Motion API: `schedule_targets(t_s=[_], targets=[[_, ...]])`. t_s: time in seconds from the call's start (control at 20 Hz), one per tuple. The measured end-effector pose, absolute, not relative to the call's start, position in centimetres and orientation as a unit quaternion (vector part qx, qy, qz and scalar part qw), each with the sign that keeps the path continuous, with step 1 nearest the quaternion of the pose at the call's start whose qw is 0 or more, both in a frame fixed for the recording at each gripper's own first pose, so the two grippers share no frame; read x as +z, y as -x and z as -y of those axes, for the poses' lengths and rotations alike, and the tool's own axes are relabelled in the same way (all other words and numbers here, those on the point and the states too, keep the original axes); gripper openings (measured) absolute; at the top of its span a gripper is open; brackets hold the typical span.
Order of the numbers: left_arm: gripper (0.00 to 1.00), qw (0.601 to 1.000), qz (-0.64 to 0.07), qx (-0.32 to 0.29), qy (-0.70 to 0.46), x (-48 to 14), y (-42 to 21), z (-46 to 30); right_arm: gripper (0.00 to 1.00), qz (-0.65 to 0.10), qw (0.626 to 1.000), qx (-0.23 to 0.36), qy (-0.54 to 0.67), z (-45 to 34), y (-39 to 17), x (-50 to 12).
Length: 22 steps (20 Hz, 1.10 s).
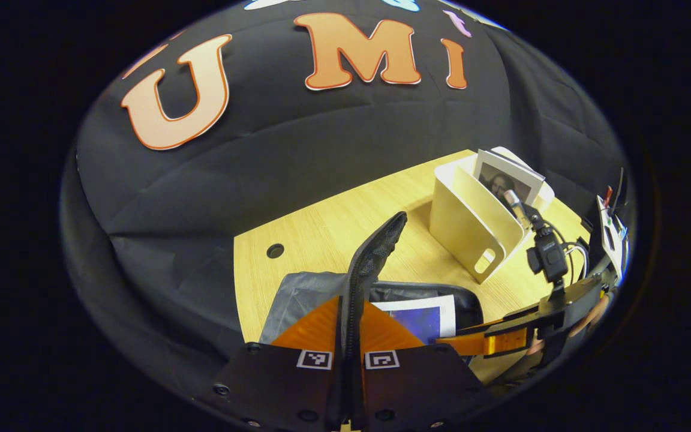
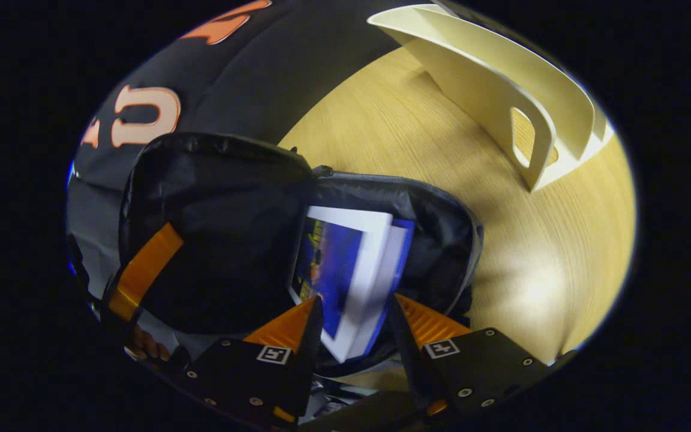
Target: Open the schoolbag, grab two books from the bookshelf and put them into the schoolbag.
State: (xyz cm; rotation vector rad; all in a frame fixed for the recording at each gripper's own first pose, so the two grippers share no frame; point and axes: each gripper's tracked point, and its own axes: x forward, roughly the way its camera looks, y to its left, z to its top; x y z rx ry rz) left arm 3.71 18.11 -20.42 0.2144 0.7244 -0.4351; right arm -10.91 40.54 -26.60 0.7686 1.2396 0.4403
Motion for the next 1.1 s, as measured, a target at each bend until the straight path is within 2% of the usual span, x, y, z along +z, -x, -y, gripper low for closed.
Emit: schedule_targets(t_s=[0.05, 0.1, 0.2, 0.25, 0.3, 0.4, 0.5, 1.1], targets=[[0.06, 0.906, -0.357, -0.206, -0.099, -20.6, -3.6, -18.1, 0.70, -0.558, 0.730, 0.207, -0.337, -40.0, 10.8, -26.0], [0.06, 0.907, -0.356, -0.202, -0.098, -20.8, -3.6, -18.0, 0.77, -0.556, 0.737, 0.211, -0.321, -39.3, 10.4, -25.3], [0.06, 0.908, -0.357, -0.195, -0.100, -20.9, -3.5, -18.2, 0.80, -0.548, 0.755, 0.217, -0.286, -37.6, 9.7, -24.6], [0.02, 0.909, -0.358, -0.191, -0.100, -21.0, -3.4, -18.3, 0.81, -0.545, 0.764, 0.218, -0.268, -36.5, 9.4, -24.3], [0.06, 0.908, -0.360, -0.190, -0.100, -21.1, -3.4, -18.1, 0.89, -0.541, 0.772, 0.217, -0.251, -35.4, 9.2, -23.8], [0.06, 0.908, -0.364, -0.184, -0.098, -21.4, -3.3, -18.1, 0.97, -0.532, 0.787, 0.215, -0.227, -33.3, 8.4, -22.7], [0.06, 0.908, -0.366, -0.180, -0.095, -21.6, -3.2, -18.0, 0.97, -0.530, 0.791, 0.217, -0.216, -31.3, 7.9, -21.8], [0.06, 0.901, -0.388, -0.167, -0.097, -23.7, -2.5, -16.3, 0.97, -0.519, 0.837, 0.140, -0.106, -13.7, 2.6, -18.2]])
